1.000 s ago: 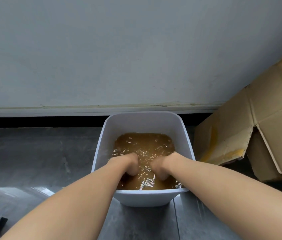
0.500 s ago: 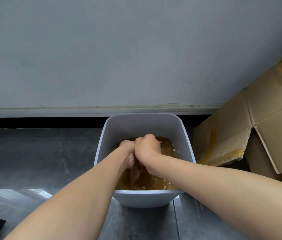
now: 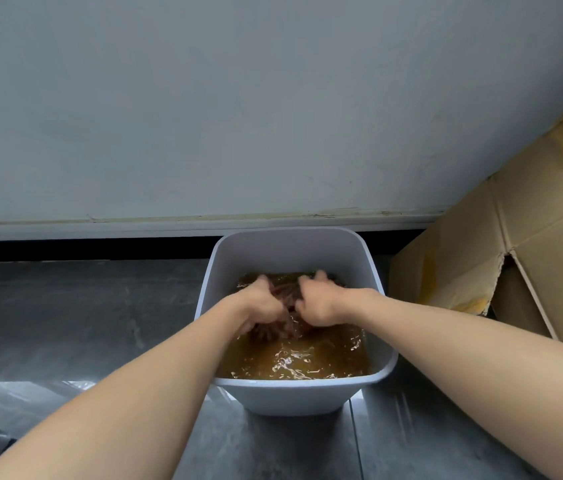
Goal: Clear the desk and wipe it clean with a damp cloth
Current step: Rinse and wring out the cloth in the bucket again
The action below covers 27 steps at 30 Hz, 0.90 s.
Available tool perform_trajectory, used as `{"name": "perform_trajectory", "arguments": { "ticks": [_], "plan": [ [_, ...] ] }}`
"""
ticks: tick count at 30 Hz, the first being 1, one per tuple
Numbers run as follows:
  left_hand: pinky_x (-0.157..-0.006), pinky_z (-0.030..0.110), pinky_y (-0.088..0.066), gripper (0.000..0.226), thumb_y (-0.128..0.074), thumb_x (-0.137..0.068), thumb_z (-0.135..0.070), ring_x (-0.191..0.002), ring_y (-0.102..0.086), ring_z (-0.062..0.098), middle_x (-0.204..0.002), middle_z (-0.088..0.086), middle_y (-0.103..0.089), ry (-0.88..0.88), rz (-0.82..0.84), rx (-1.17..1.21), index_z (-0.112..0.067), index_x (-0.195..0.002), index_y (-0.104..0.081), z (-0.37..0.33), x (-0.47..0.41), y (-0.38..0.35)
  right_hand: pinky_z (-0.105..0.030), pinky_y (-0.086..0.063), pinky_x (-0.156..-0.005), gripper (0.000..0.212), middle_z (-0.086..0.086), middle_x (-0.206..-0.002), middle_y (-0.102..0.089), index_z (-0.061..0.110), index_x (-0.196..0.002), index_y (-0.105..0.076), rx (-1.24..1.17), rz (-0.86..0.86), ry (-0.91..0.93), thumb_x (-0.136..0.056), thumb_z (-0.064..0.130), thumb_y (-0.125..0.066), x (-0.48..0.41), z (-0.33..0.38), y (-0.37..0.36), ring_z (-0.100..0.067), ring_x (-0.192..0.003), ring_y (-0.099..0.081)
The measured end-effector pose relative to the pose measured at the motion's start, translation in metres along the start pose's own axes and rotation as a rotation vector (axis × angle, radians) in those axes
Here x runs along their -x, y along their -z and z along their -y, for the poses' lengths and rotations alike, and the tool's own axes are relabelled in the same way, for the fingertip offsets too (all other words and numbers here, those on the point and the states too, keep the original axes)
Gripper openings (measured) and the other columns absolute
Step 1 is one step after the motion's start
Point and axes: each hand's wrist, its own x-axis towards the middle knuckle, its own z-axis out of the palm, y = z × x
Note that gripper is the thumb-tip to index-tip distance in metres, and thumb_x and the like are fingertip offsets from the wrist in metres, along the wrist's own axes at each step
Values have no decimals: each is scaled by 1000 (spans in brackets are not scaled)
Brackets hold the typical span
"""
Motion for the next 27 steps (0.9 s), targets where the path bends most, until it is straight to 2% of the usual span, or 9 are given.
{"name": "perform_trajectory", "arguments": {
  "ticks": [4,8,10,13,16,18,20,23,27],
  "plan": [
    [-115,45,-33,91,-63,-89,-20,-141,-35,40,-155,24,-22,-55,-54,-575,-15,-156,-2,15,-6,-13,-56,-29,-117,74,-21,-161,0,7,-156,-11,310,76,75,-97,13,-55,1,1,-19,-46,-145,-19],
    [-110,44,-39,64,-51,-93,-12,-137,-42,38,-154,19,-29,-6,10,-646,-5,-150,-24,15,-9,-23,-52,-22,-121,76,-20,-165,3,4,-158,-6,308,166,5,-97,10,-52,-5,3,-34,-45,-151,-6],
    [-94,37,-48,40,-47,-97,-13,-115,-57,29,-138,14,-53,-16,57,-559,-2,-135,-46,10,-9,-22,-46,-30,-118,58,-21,-159,-26,2,-152,-29,143,260,-28,-98,10,-51,-8,8,-32,-40,-146,-26],
    [-67,36,-50,22,-43,-100,-14,-74,-62,24,-92,13,-67,175,204,-8,-4,-113,-58,2,-6,-16,-41,-53,-90,36,-17,-132,-58,7,-132,-52,-323,283,-124,-97,7,-49,-11,14,-25,-33,-117,-58],
    [-38,20,-40,31,-33,-100,-24,-39,-49,19,-55,10,-56,282,187,368,-6,-85,-54,-3,-10,-12,-36,-58,-67,26,-16,-93,-70,3,-108,-63,-798,163,-288,-99,17,-42,-10,26,-25,-28,-78,-69],
    [-34,13,-30,29,-37,-98,-26,-37,-41,15,-50,6,-48,274,59,498,-10,-78,-50,-4,-12,-13,-26,-43,-45,33,-13,-76,-65,3,-96,-60,-953,22,-351,-103,26,-38,-2,39,-21,-21,-52,-56],
    [-39,18,-37,26,-45,-99,-27,-48,-47,19,-59,7,-52,234,-32,652,-11,-82,-54,-3,-15,-14,-26,-42,-48,33,-15,-98,-64,4,-106,-55,-941,-133,-373,-106,31,-36,1,50,-20,-24,-65,-59],
    [-57,29,-46,23,-52,-99,-31,-69,-58,24,-77,9,-61,177,-21,778,-11,-97,-63,-5,-10,-15,-40,-54,-84,39,-17,-123,-60,6,-126,-51,-818,-307,-352,-107,34,-32,2,53,-21,-38,-107,-61],
    [-39,20,-33,31,-49,-102,-32,-39,-45,17,-53,4,-50,114,47,631,-13,-78,-57,-9,4,-12,-38,-44,-94,35,-20,-128,-60,5,-122,-54,-674,-399,-294,-108,28,-33,7,43,-14,-40,-119,-56]
  ]
}}
